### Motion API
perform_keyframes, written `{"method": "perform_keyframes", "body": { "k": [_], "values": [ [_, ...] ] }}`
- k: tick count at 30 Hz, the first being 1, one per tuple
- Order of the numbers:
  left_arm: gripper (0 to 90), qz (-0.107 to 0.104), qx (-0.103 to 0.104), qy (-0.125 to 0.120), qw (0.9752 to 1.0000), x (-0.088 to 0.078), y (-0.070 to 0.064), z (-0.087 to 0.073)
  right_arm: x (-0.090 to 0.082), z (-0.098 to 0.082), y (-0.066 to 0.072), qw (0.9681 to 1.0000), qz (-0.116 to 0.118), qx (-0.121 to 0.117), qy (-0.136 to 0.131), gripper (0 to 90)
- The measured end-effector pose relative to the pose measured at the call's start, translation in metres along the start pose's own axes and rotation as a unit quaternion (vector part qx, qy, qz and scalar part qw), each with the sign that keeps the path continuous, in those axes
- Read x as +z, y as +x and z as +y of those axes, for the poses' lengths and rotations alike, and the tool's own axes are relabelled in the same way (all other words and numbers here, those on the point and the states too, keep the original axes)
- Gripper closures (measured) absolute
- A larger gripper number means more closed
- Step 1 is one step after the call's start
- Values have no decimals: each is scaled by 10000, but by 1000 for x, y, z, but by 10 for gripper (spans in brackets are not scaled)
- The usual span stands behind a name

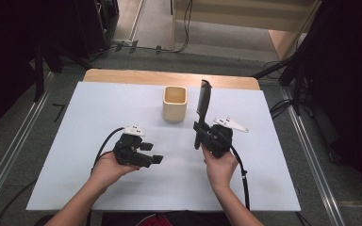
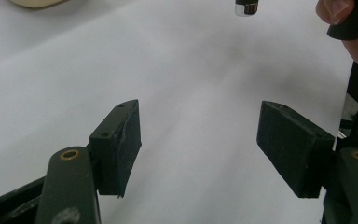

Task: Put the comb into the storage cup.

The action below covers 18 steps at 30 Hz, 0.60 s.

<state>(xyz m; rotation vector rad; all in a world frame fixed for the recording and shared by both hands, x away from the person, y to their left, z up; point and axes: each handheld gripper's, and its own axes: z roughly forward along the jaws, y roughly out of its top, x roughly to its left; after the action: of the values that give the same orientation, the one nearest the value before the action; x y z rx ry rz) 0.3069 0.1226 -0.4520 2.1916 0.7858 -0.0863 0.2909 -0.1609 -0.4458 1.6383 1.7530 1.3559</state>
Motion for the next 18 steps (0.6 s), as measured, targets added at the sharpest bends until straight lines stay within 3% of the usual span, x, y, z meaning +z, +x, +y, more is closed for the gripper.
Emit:
{"method": "perform_keyframes", "body": {
  "k": [8,18],
  "values": [
    [317,167,114,64,9998,-10,3,-11,0,5,5,10000,23,-62,-38,700],
    [317,256,62,16,9997,-25,7,-24,6,19,15,9998,99,-128,-77,700]
  ]
}}
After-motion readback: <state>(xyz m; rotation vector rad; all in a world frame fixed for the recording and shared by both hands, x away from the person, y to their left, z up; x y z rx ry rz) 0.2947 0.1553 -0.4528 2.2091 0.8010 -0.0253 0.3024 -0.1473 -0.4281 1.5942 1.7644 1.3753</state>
